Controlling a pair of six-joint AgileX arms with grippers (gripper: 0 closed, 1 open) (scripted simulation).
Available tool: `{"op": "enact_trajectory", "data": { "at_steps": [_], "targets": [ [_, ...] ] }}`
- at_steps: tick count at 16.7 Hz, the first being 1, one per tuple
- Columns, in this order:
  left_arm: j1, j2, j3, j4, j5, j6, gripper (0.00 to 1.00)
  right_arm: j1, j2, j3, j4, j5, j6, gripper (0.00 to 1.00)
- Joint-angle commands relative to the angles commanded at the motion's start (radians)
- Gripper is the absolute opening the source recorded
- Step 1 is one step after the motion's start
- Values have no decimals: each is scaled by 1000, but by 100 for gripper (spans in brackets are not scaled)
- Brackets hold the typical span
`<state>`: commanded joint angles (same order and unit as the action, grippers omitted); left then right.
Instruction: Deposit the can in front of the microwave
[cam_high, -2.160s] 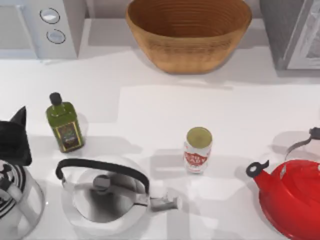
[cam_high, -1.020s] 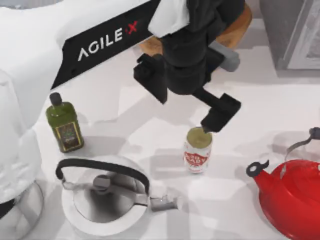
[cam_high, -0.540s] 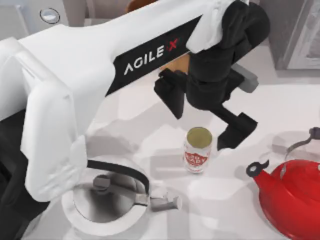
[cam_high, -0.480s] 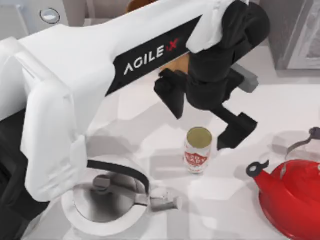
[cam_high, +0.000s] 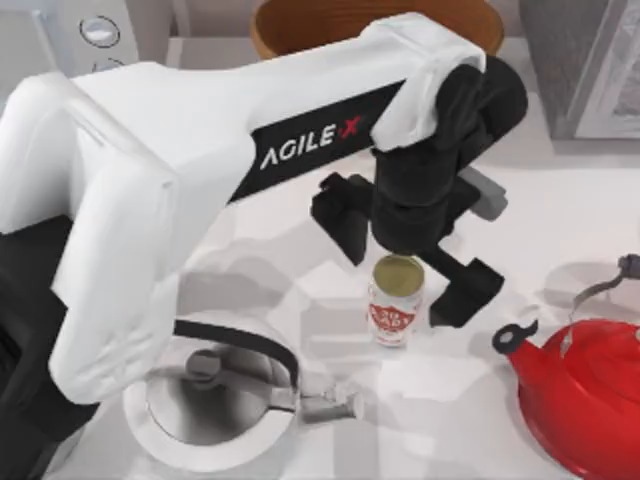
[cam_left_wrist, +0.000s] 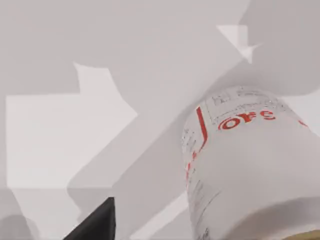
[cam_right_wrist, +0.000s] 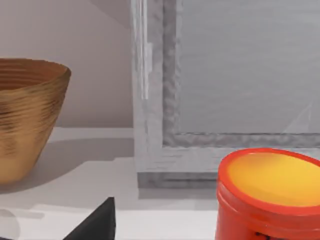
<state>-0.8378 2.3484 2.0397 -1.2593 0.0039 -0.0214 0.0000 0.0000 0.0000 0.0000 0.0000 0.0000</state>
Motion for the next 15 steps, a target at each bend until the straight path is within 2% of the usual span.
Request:
{"op": "enact_trajectory", "data": {
  "at_steps": [6,15],
  "targets": [
    [-2,2,-54,54,0,-1,100,0,0,0,0,0,0,100],
    [-2,2,-54,54,0,-1,32,0,0,0,0,0,0,100]
  ]
}}
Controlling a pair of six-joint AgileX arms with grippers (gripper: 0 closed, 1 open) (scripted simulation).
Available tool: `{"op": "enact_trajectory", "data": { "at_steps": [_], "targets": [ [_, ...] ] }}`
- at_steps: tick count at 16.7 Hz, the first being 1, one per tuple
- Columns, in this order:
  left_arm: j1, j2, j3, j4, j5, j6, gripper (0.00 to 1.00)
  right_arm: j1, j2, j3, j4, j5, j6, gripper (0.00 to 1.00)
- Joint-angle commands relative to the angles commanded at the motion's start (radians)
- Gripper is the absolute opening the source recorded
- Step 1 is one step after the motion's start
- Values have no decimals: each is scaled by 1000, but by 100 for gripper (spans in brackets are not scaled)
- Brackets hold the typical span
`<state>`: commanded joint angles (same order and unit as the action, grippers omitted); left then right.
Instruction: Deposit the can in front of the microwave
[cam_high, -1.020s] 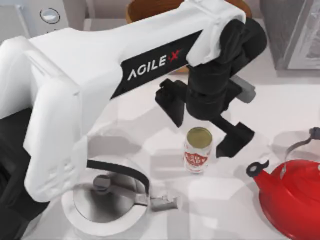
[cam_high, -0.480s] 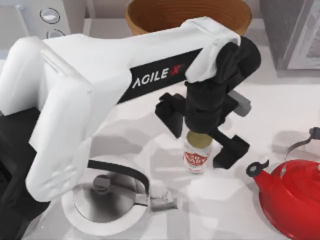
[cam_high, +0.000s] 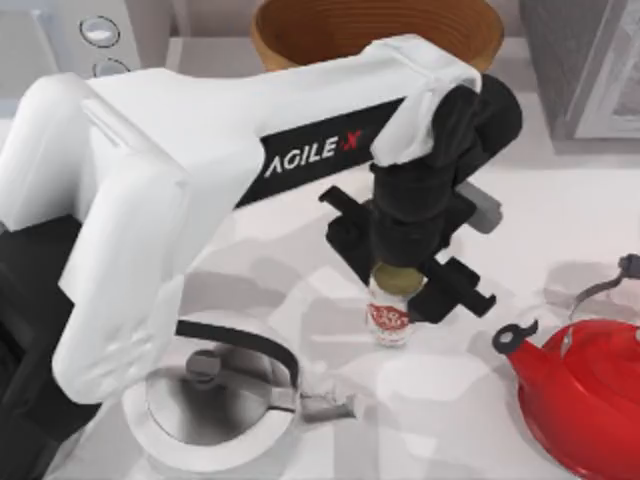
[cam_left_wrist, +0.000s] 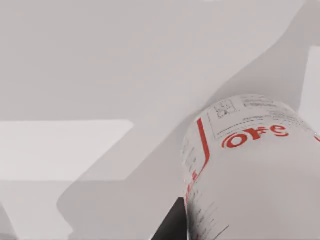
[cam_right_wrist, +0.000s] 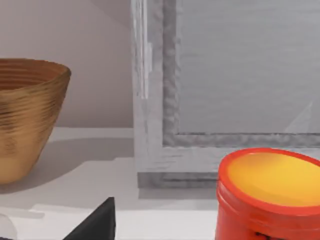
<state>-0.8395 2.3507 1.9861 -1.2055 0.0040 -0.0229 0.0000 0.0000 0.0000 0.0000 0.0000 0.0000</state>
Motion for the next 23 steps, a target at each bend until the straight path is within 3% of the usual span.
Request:
{"op": "enact_trajectory", "data": {
  "at_steps": [4,5,14,23],
  "targets": [
    [0,0,0,0,0,0,2,0,0,0,0,0,0,100],
    [0,0,0,0,0,0,0,0,0,0,0,0,0,100],
    [1,0,4,-4,0,1,0,0,0,0,0,0,0,100],
    [0,-11,141,-151,0,0,0,0,0,0,0,0,0,100]
  ]
}}
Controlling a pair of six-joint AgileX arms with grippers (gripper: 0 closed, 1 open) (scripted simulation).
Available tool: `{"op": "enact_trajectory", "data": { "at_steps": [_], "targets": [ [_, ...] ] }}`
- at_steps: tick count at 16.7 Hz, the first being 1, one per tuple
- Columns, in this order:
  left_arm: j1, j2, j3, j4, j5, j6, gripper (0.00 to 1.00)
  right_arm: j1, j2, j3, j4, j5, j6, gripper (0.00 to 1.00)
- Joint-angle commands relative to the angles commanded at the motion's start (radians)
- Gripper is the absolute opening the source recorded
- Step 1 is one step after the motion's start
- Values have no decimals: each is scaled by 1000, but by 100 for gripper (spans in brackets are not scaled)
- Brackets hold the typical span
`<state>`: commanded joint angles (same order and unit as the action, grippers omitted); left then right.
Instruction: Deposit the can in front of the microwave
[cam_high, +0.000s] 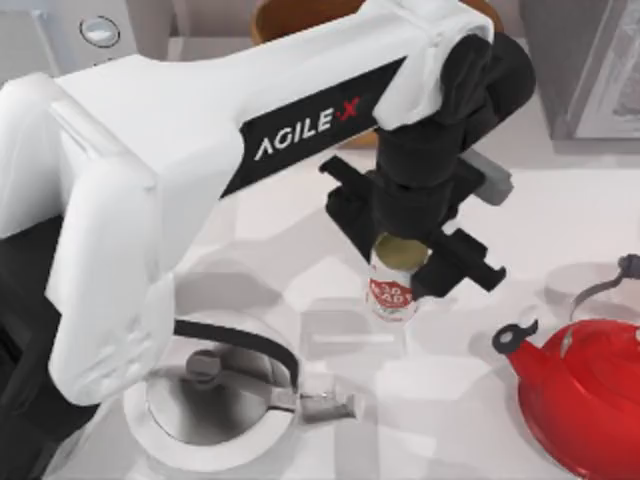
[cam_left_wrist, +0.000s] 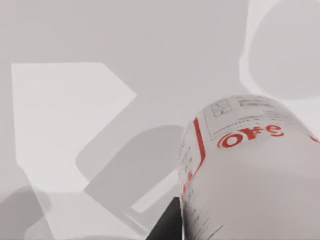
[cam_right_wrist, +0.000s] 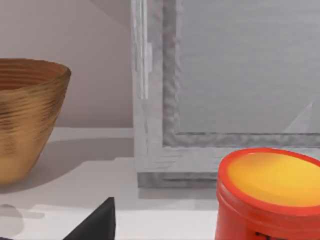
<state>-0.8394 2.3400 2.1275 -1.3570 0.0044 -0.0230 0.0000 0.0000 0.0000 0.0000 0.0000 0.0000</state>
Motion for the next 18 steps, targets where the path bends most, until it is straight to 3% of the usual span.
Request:
{"op": "enact_trajectory", "data": {
  "at_steps": [6,15,18],
  "targets": [
    [70,-14,-13,41,-5,-4,0,0,0,0,0,0,0,100],
    [633,-136,-180,131,-14,4,0,0,0,0,0,0,0,100],
    [772,-181,-255,115,-9,21,0,0,0,0,0,0,0,100]
  ]
}}
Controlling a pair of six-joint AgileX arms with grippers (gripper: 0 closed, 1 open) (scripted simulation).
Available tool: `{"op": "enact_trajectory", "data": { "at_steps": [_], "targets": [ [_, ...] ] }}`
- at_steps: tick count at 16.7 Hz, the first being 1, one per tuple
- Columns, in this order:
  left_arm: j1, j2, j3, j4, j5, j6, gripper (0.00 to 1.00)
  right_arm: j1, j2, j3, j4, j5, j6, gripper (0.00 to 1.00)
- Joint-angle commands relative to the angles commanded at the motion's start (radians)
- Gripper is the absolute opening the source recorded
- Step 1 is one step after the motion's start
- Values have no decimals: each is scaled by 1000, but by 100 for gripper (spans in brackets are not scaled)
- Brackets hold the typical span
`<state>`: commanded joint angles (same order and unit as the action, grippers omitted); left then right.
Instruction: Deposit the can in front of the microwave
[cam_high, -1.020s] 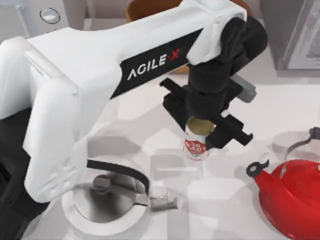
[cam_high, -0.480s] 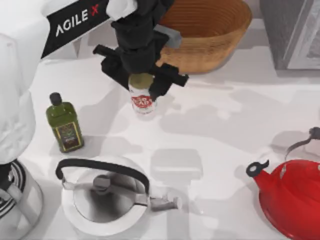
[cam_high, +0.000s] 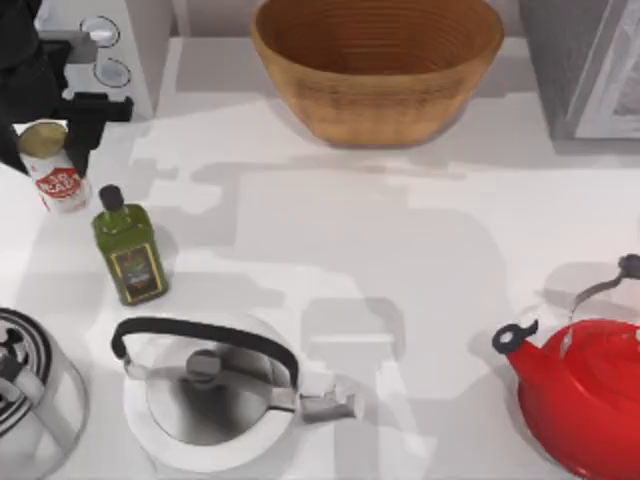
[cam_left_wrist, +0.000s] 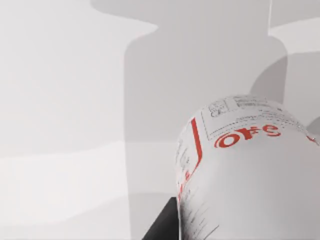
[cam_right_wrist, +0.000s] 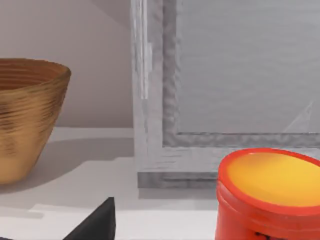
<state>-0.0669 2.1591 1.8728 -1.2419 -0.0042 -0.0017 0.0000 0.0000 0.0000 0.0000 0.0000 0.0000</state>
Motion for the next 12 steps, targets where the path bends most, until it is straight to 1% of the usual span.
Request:
{"op": "enact_trajectory", "data": {
  "at_steps": [3,12],
  "targets": [
    [48,-22,-41,-20,5,12,0,0,0,0,0,0,0,100],
    [49,-20,-70,9,5,13,0,0,0,0,0,0,0,100]
  ]
}}
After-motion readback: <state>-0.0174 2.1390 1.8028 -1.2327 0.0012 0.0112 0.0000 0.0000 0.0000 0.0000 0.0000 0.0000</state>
